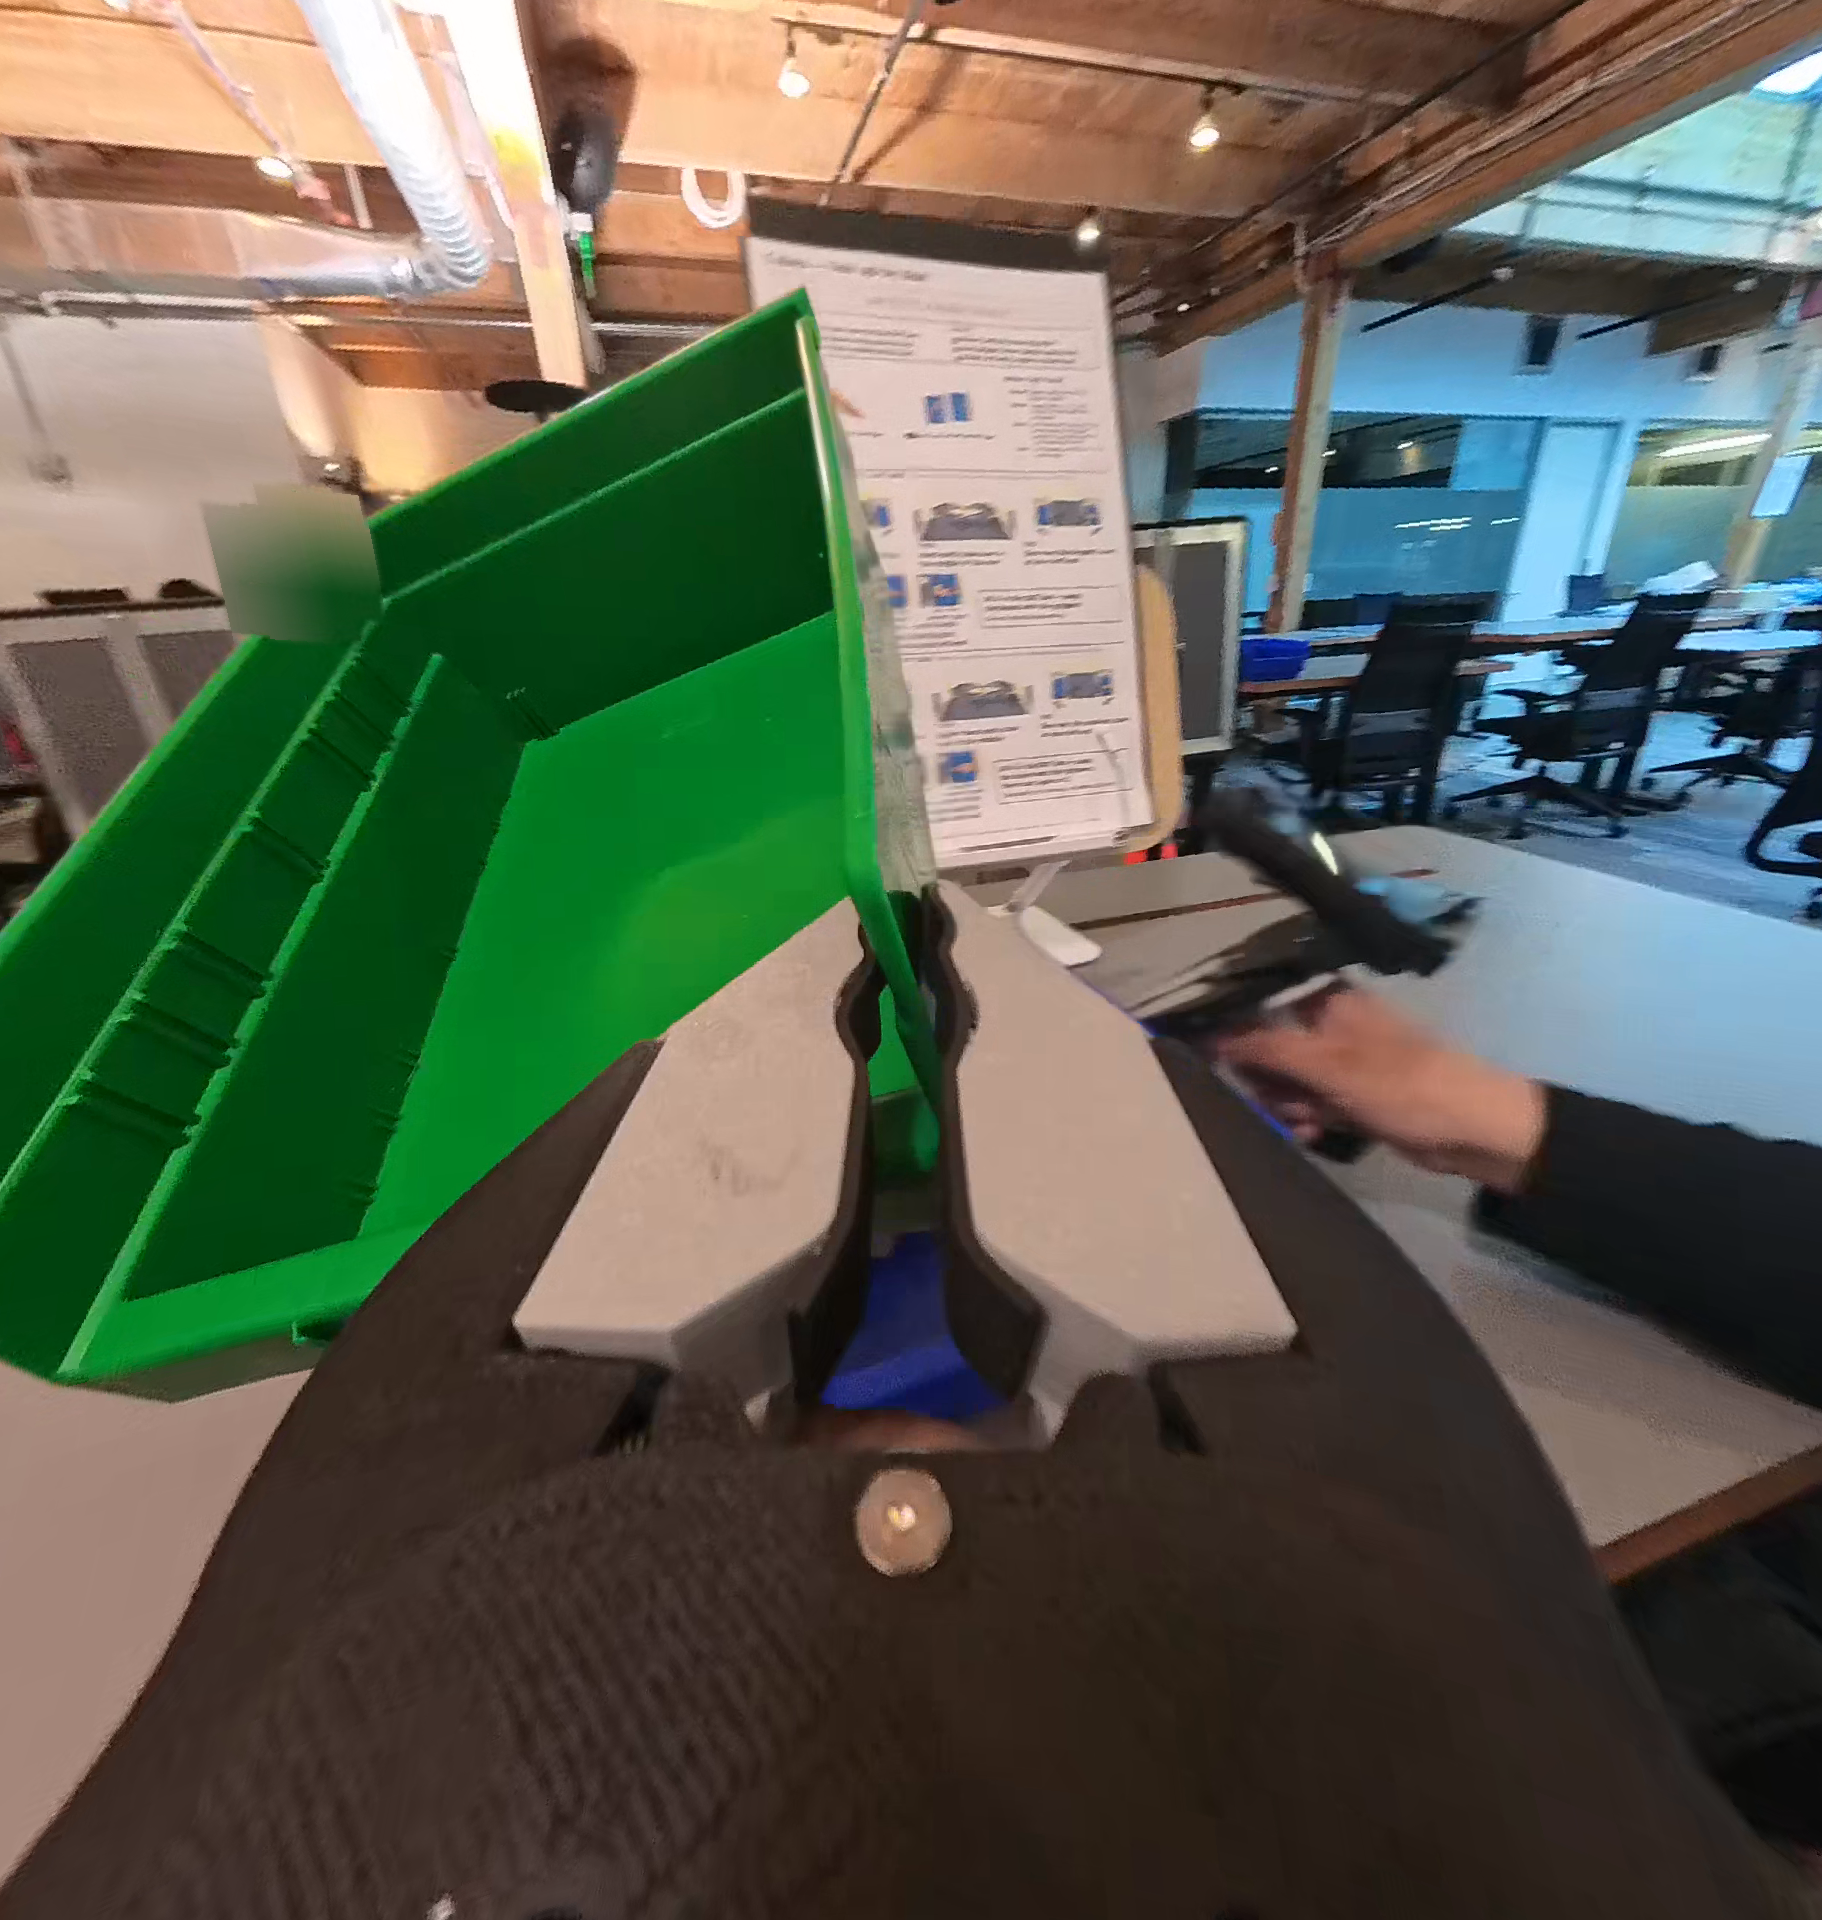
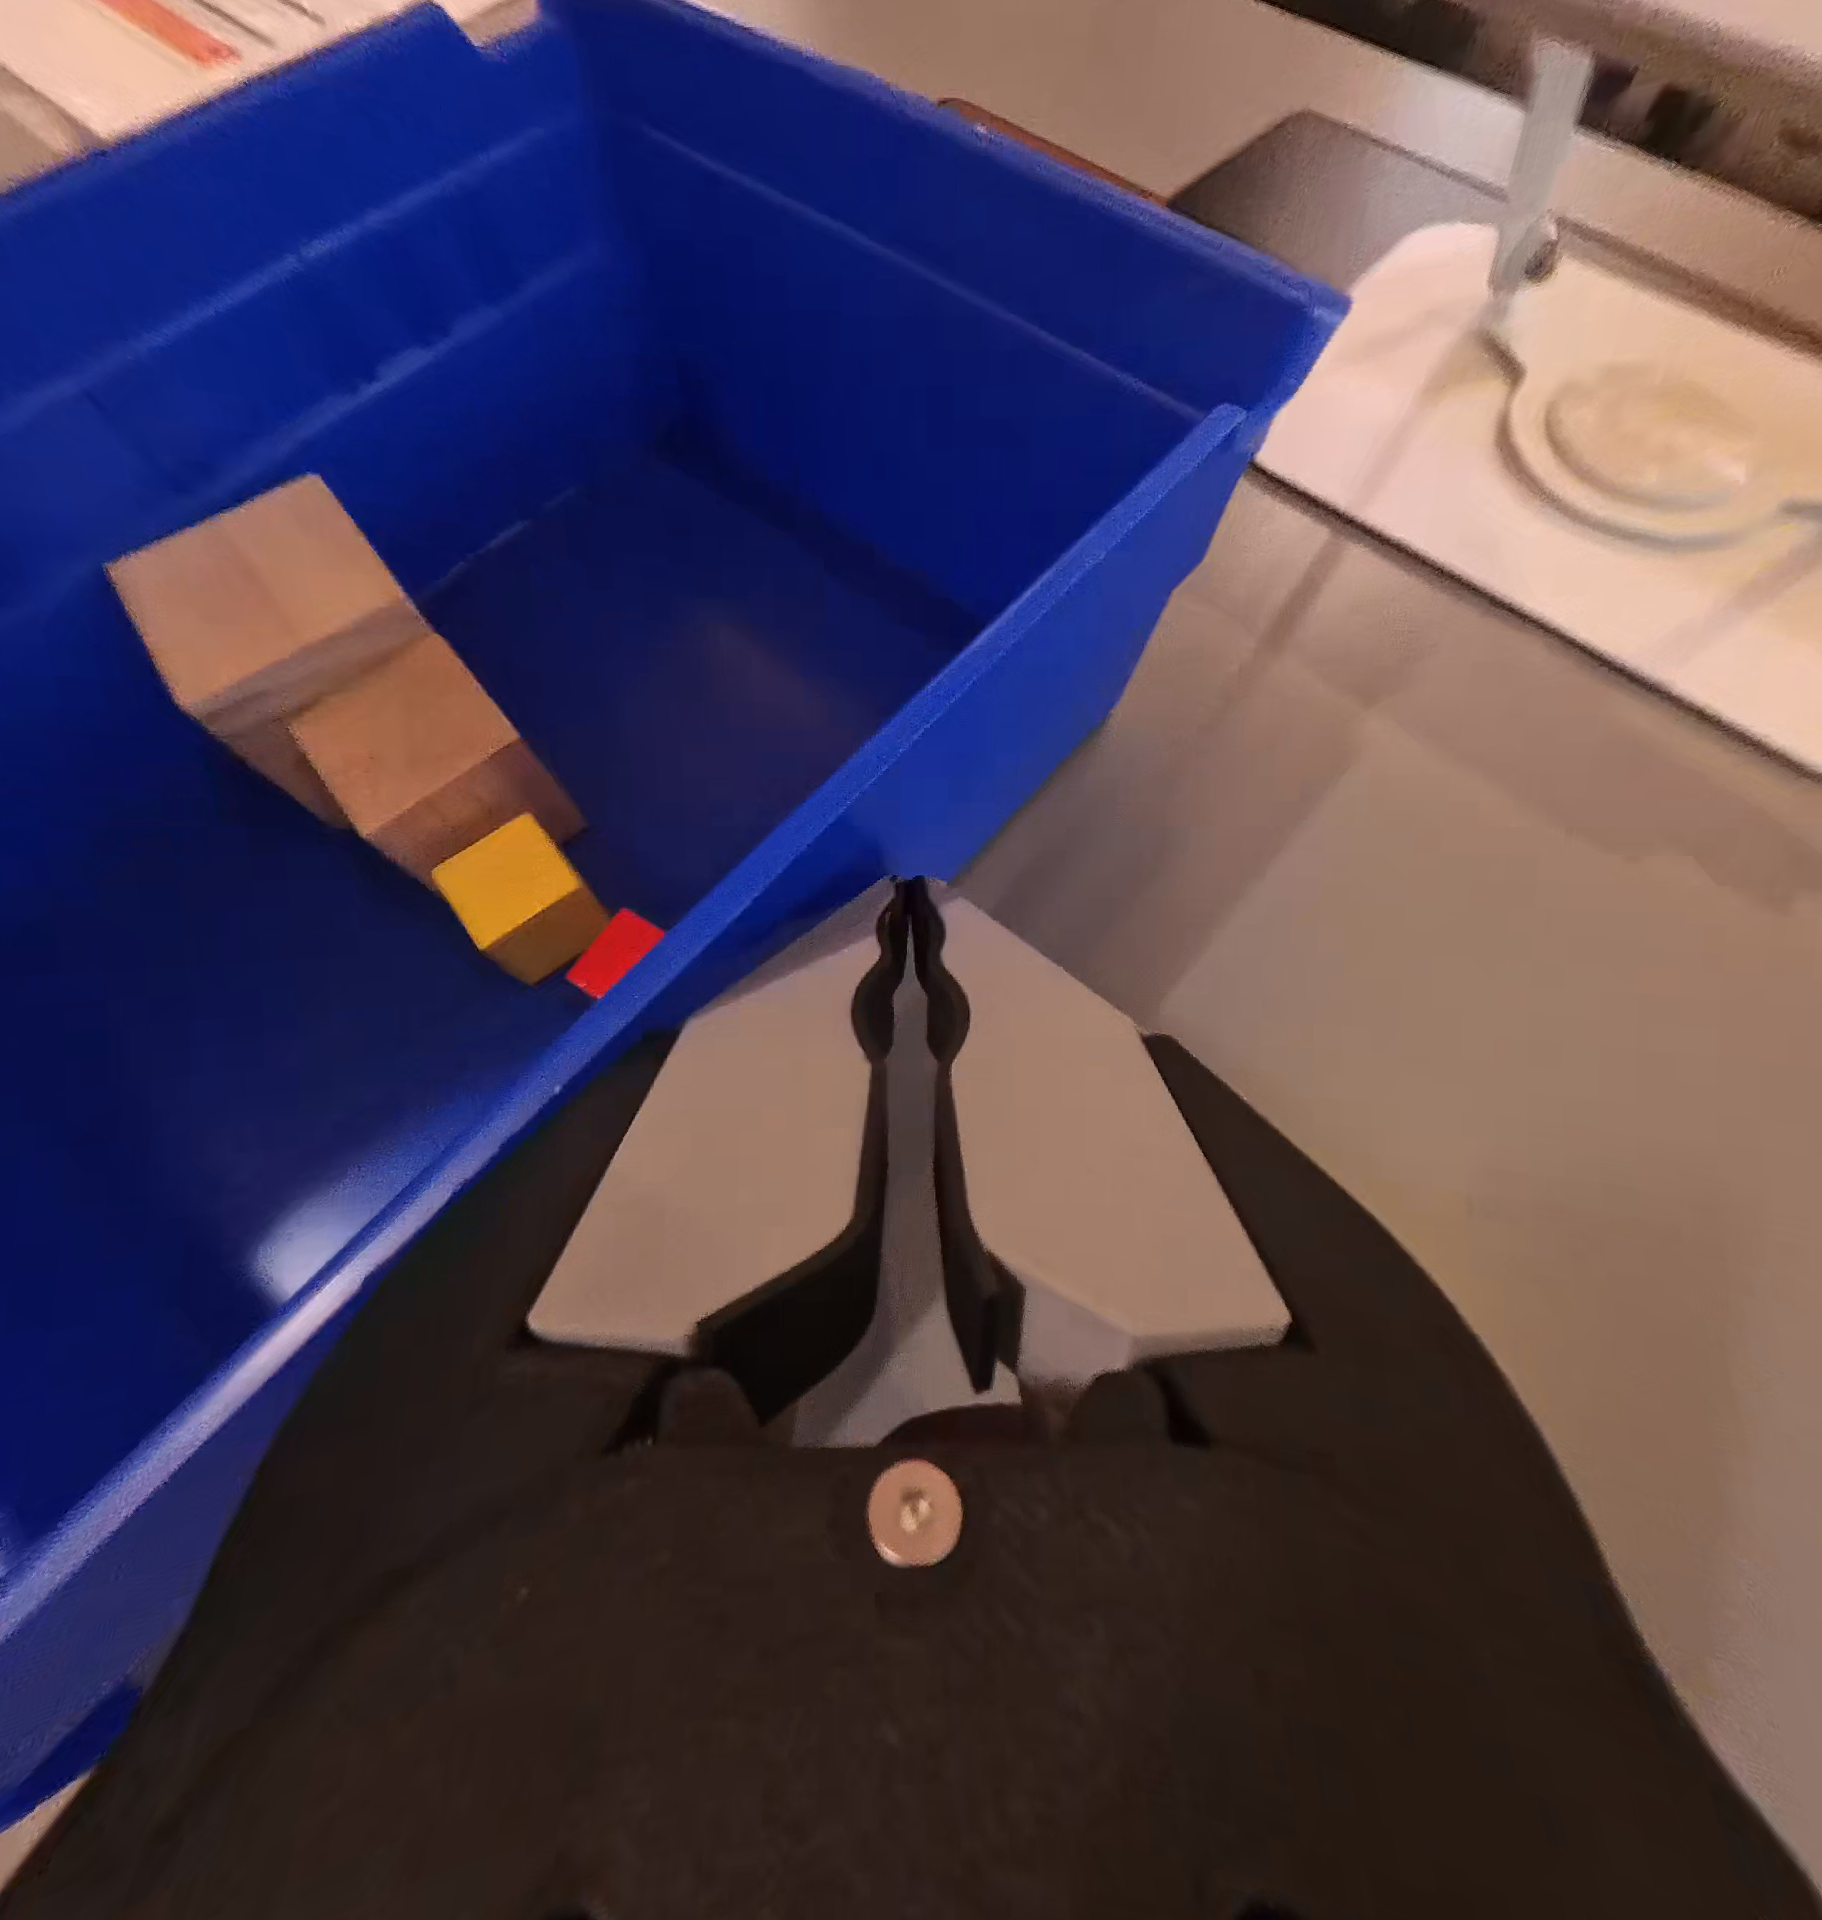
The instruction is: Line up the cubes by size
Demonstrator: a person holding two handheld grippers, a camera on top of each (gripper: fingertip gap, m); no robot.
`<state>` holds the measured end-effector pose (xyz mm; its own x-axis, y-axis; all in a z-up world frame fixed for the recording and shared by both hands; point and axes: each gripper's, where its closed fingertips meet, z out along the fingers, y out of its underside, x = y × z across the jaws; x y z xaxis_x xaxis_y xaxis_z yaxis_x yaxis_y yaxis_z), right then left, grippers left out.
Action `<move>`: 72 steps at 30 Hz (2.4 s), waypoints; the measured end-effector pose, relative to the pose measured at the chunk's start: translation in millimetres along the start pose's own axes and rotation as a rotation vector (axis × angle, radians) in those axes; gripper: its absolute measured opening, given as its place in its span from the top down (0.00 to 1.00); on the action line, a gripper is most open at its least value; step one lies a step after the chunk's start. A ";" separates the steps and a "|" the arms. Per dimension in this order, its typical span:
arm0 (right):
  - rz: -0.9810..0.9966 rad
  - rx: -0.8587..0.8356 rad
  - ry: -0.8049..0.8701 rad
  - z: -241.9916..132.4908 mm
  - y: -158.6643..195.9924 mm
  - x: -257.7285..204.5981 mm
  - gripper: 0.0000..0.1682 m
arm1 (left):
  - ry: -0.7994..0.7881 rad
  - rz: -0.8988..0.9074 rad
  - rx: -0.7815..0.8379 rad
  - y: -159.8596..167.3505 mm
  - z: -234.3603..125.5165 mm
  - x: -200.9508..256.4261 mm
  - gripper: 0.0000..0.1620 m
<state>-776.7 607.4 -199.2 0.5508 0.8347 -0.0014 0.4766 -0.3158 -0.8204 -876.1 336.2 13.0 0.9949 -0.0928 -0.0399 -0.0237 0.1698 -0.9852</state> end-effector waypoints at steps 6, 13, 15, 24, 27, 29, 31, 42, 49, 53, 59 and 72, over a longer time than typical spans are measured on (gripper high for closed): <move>-0.044 0.090 -0.020 -30.0 -23.6 6.0 1.00 | 0.138 0.032 -0.037 4.7 29.2 60.9 0.99; 0.105 0.324 0.048 -201.3 1.4 97.6 0.90 | 0.329 0.037 -0.062 25.2 67.5 153.1 0.99; 0.121 0.364 0.095 -248.2 18.8 118.9 0.89 | 0.364 0.062 -0.078 33.5 78.9 184.0 0.98; 0.112 0.289 0.180 -341.9 93.5 144.4 0.85 | 0.504 0.149 -0.240 112.2 144.7 317.5 0.98; 0.093 0.269 0.167 -341.9 101.8 134.7 0.85 | 0.557 0.109 -0.314 149.3 164.1 355.1 0.97; 0.092 0.264 0.130 -334.5 101.7 123.1 0.85 | 0.583 0.082 -0.350 171.7 175.0 378.8 0.98; 0.089 0.239 0.091 -321.5 102.2 109.7 0.85 | 0.556 0.174 -0.361 195.1 185.9 394.2 0.98; 0.056 0.154 -0.095 -263.9 106.3 14.9 0.81 | 0.644 0.084 -0.337 154.4 118.9 323.8 0.78; 0.006 0.037 0.055 -215.3 123.7 12.4 0.82 | 0.405 0.102 -0.372 159.9 89.2 191.9 0.76; -0.001 -0.054 0.153 -221.9 148.9 45.9 0.97 | 0.270 0.091 -0.425 176.0 76.1 124.3 0.72; 0.076 -0.092 0.308 -267.5 182.9 116.7 0.95 | 0.098 0.050 -0.463 196.5 57.8 46.4 0.70; 0.288 0.149 0.373 -308.6 170.9 191.4 0.72 | -0.190 0.020 -0.440 200.9 55.8 -57.3 0.75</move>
<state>-378.3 573.9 -163.3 0.8666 0.4956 -0.0576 0.1808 -0.4194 -0.8896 -932.4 430.4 -173.4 0.9931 0.0946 -0.0687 -0.0414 -0.2652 -0.9633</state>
